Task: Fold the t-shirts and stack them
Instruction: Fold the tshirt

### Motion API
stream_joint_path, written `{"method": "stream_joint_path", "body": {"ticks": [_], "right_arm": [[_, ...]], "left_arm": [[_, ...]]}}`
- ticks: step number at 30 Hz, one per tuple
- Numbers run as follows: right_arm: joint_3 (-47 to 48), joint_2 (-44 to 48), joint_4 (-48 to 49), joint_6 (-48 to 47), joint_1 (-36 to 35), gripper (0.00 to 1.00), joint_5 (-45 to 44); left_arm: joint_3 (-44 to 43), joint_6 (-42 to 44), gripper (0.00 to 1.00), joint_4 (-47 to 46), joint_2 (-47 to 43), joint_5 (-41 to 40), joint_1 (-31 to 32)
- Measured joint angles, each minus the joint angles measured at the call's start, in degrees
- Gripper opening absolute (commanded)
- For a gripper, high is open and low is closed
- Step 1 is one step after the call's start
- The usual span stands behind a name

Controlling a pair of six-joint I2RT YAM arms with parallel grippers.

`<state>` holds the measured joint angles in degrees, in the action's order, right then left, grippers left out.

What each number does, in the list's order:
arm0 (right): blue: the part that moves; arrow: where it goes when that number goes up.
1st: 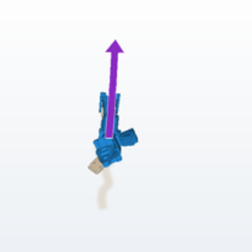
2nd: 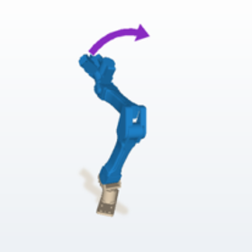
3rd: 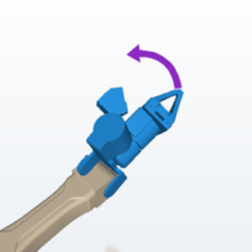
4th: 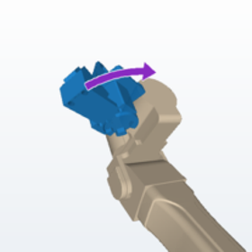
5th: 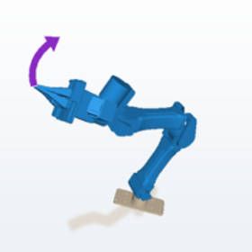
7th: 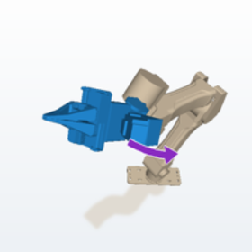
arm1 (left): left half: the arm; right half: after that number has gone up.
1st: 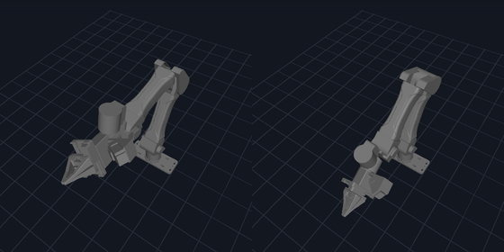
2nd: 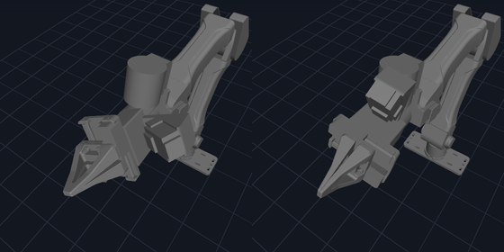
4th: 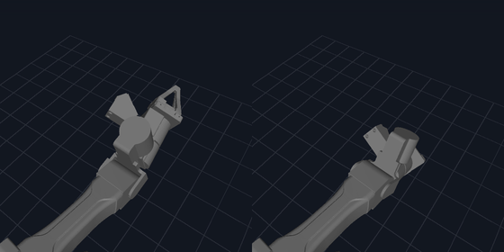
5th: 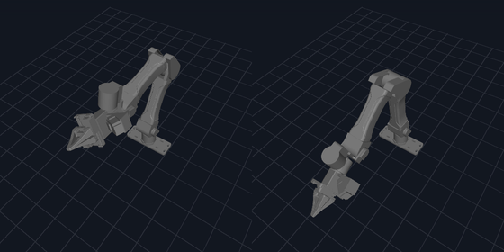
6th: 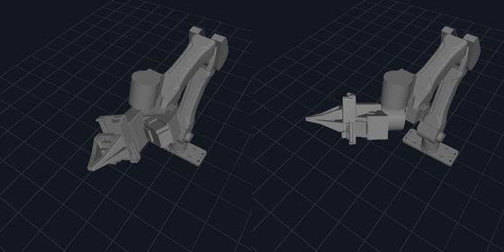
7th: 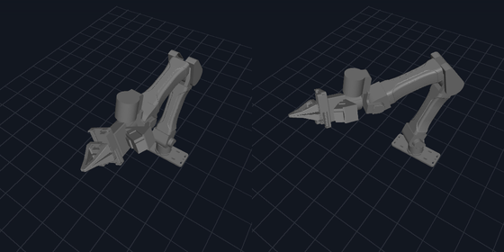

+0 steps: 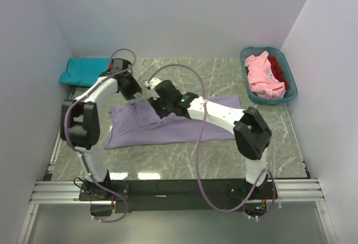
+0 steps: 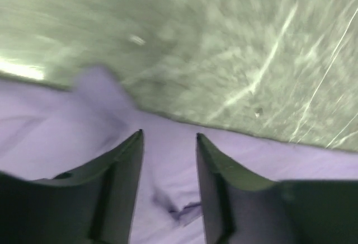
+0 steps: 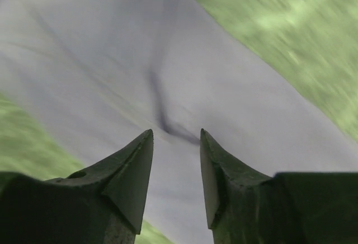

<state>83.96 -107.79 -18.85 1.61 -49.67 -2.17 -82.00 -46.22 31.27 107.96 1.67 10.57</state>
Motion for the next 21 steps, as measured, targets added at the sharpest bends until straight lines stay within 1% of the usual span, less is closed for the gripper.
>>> {"method": "stream_joint_path", "body": {"ticks": [1,3,4,6,7,10,14,21], "right_arm": [[2.14,-1.29,-0.15,-0.02,-1.14,0.43,0.2],[6.25,-4.28,0.0,-0.11,-3.56,0.41,1.03],[8.15,-5.84,-0.02,-0.17,-4.59,0.39,1.53],[10.78,-8.5,0.0,-0.2,-6.34,0.39,2.51],[12.22,-9.94,-0.52,-0.22,-7.21,0.39,2.97],[16.26,-14.34,-1.38,-0.31,-8.83,0.39,3.98],[20.52,-19.39,-3.02,-0.48,-9.46,0.39,3.76],[22.1,-23.82,-4.35,-0.63,-9.73,0.38,-0.42]], "left_arm": [[0.98,0.07,0.56,0.31,-1.73,-0.17,-1.18],[3.54,0.5,0.61,0.28,-6.12,-1.11,-4.35],[4.85,0.59,0.67,0.31,-8.09,-1.68,-5.79],[8.35,1.49,0.74,0.07,-12.87,-3.34,-8.94],[10.32,1.75,0.79,0.0,-15.19,-4.26,-10.14],[16.0,2.73,0.86,0.37,-21.27,-6.67,-11.76],[21.86,3.87,0.87,0.61,-26.23,-9.16,-12.15],[28.3,5.31,0.86,0.31,-30.4,-11.98,-12.17]]}}
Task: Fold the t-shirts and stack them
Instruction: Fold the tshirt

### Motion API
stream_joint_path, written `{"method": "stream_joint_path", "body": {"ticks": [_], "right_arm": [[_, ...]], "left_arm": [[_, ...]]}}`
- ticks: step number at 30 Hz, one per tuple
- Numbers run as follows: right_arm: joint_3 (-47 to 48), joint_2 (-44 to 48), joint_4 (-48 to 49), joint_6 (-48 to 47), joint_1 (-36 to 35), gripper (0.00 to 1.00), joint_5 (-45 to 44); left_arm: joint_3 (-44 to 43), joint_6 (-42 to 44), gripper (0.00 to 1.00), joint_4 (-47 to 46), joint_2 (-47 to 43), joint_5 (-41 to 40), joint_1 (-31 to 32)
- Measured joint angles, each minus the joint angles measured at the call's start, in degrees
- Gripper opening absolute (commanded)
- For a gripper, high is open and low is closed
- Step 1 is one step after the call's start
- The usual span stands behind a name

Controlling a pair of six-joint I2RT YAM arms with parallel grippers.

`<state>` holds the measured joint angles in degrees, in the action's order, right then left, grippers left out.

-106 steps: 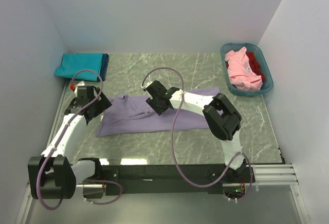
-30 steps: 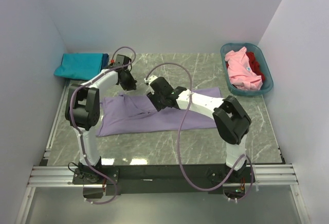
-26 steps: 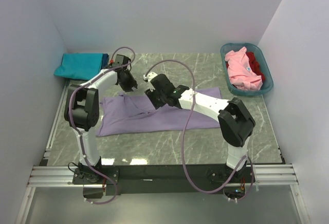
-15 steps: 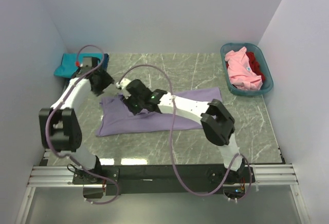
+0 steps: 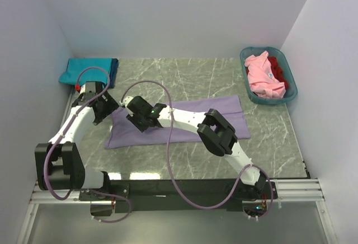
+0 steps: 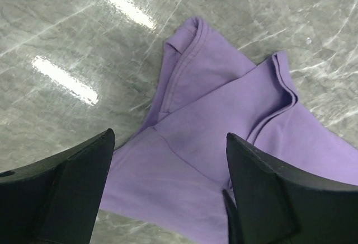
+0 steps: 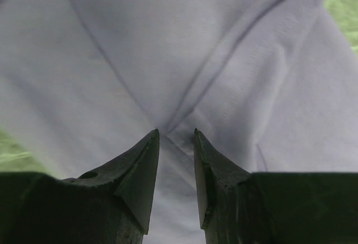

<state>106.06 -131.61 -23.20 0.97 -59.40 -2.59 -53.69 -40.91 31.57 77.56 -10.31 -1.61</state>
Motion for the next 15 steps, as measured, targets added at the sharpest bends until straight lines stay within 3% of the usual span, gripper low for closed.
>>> {"method": "stream_joint_path", "body": {"ticks": [6,9,13,15], "right_arm": [[0.07,-0.22,-0.11,-0.96,-0.11,0.35,-2.84],[0.07,-0.22,-0.04,-1.27,-0.11,0.27,-3.41],[0.07,-0.22,-0.02,-1.99,-0.11,0.06,-3.85],[0.07,-0.22,0.0,-2.29,-0.11,0.0,-3.85]], "left_arm": [[1.77,0.9,0.86,-0.87,-1.42,-0.28,-0.04],[1.92,1.09,0.86,-1.03,-1.73,-0.28,-0.04],[1.95,1.14,0.86,-1.38,-1.73,-0.11,-0.04],[1.95,1.14,0.86,-1.49,-1.73,-0.02,-0.04]]}}
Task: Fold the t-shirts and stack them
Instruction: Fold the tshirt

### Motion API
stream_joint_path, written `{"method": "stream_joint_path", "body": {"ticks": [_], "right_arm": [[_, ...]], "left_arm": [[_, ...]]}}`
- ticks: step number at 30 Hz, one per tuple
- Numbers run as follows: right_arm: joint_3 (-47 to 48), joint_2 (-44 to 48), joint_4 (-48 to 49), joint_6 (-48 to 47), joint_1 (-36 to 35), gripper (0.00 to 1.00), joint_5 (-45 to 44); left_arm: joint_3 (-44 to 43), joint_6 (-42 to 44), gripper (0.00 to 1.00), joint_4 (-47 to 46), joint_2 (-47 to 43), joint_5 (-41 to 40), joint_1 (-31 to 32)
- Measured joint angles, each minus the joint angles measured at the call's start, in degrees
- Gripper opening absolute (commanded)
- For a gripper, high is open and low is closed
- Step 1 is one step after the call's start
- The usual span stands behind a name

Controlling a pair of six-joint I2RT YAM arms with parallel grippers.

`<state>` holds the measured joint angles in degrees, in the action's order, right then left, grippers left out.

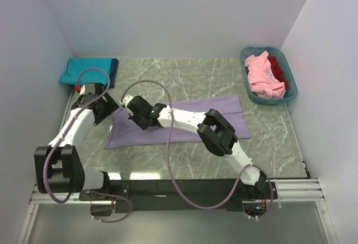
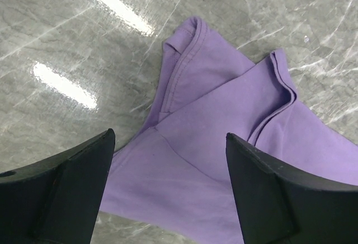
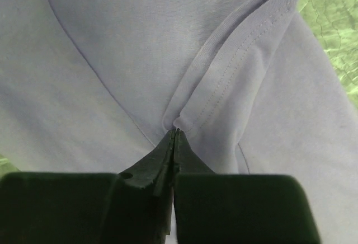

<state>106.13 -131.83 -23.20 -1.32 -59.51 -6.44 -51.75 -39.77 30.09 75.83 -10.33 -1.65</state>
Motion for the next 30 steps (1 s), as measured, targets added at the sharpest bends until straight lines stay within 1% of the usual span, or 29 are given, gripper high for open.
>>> {"method": "stream_joint_path", "body": {"ticks": [7,13,16,24,27,29,30], "right_arm": [[0.09,0.0,0.09,-0.31,0.02,0.0,-0.09],[0.09,0.13,1.79,-1.18,1.2,0.0,-2.05],[0.09,0.35,2.89,-1.4,3.17,0.0,-3.19],[-0.85,1.01,6.64,-1.25,11.65,0.0,-5.57],[-1.07,1.03,7.28,-1.11,13.44,0.0,-5.77],[-1.07,1.01,7.3,-1.09,13.92,0.01,-5.73],[-1.07,1.01,7.3,-1.07,13.94,0.07,-5.7]], "left_arm": [[0.0,0.0,0.85,-0.31,0.0,0.48,0.0],[0.0,0.09,0.85,-0.35,0.02,0.83,0.0],[0.0,0.13,0.86,-0.35,0.17,1.4,-0.02],[0.0,0.13,0.86,-0.74,1.92,3.15,-0.02],[0.0,0.13,0.86,-0.79,2.78,4.0,-0.04],[0.0,0.15,0.86,-0.9,3.52,4.72,-0.04],[0.0,0.15,0.86,-0.96,3.85,5.01,-0.04]]}}
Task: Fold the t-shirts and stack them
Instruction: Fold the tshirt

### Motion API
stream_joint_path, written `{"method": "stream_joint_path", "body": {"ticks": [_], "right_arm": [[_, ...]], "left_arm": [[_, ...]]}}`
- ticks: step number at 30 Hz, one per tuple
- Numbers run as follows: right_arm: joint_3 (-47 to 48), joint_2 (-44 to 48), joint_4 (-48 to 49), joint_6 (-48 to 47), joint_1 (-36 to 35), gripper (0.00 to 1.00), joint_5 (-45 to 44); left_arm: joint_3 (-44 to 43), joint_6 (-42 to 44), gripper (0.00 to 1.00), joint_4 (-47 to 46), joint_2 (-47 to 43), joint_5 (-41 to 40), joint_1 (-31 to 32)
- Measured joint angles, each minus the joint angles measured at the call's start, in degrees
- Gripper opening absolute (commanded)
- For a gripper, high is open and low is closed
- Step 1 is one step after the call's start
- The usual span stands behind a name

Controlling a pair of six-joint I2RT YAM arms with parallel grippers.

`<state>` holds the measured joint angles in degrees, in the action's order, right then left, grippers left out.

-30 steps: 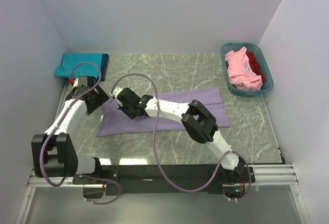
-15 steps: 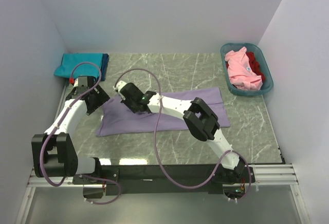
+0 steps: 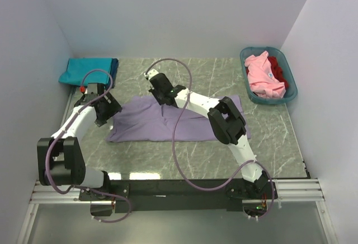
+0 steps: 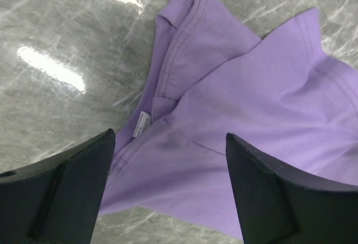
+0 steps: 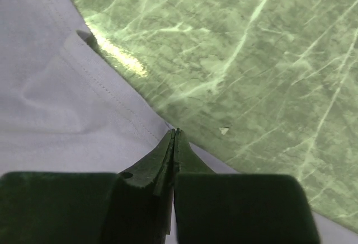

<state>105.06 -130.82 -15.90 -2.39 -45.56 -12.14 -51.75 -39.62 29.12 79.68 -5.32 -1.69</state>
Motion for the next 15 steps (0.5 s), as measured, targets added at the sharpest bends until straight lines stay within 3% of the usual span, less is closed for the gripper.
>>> {"method": "stream_joint_path", "body": {"ticks": [6,15], "right_arm": [[0.0,0.0,-0.04,1.09,-0.11,0.32,1.29],[-3.48,4.39,-3.19,6.1,0.66,0.41,4.57]], "left_arm": [[-0.02,-0.04,0.87,-0.76,2.34,1.44,0.0],[-0.02,-0.61,0.86,2.78,2.49,0.85,0.02]]}}
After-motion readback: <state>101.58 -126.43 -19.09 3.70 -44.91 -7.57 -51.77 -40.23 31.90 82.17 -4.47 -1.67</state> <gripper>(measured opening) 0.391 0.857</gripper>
